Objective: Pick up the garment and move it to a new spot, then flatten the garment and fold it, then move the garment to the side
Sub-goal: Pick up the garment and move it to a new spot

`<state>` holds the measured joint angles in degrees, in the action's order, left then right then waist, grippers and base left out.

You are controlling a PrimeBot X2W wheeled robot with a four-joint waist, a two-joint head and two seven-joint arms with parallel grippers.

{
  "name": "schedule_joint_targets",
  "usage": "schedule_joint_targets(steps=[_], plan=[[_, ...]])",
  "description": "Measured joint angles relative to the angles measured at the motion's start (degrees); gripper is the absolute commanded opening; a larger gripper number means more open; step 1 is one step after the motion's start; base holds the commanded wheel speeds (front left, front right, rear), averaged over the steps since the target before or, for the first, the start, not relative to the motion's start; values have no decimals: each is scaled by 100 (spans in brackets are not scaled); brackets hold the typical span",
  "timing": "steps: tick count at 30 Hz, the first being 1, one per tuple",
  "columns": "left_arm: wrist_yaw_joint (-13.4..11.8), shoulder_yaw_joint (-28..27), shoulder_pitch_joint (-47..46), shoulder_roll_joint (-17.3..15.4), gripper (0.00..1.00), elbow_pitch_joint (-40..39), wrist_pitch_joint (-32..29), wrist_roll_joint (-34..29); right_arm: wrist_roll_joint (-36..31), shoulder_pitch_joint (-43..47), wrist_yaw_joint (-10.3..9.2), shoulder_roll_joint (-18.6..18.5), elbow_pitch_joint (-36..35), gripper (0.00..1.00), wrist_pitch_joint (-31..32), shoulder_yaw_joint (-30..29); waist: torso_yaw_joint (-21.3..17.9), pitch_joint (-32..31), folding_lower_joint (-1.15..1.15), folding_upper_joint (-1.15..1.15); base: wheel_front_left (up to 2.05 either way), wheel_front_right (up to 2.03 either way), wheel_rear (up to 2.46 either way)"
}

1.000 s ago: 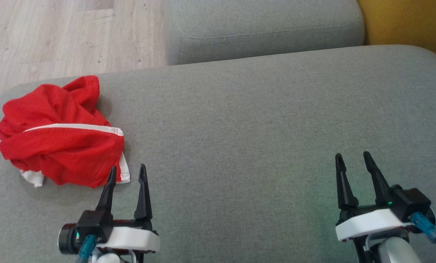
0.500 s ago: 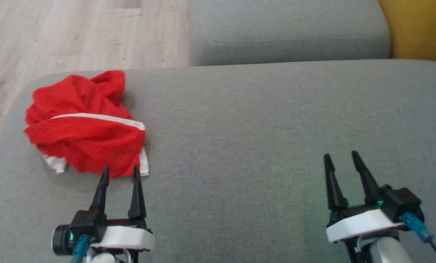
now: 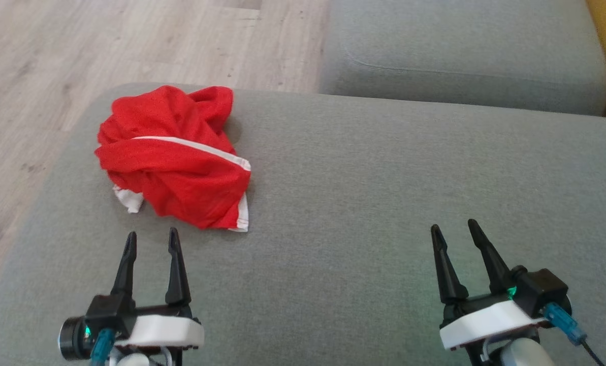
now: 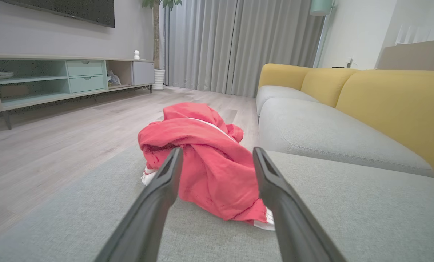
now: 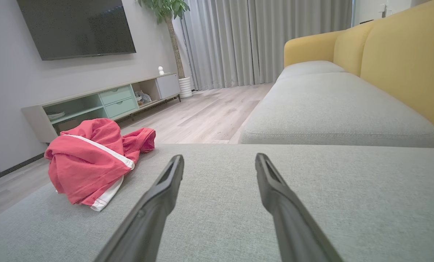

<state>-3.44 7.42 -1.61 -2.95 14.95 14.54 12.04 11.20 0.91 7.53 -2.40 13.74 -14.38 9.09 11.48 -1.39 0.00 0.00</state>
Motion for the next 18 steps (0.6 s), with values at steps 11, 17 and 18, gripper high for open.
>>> schedule_joint_targets(steps=[11,17,18], plan=[[44,-100,95,0,100,-35,0,-48,49,1,0,0,1,100,0,148,212,-18,0,0,0,0,0],[44,-187,95,0,100,-65,0,-51,49,-1,0,0,-2,100,0,198,178,51,0,0,0,0,0],[44,-197,93,-1,100,-67,0,-52,49,-2,0,0,-5,100,0,207,161,77,0,0,0,0,0]])
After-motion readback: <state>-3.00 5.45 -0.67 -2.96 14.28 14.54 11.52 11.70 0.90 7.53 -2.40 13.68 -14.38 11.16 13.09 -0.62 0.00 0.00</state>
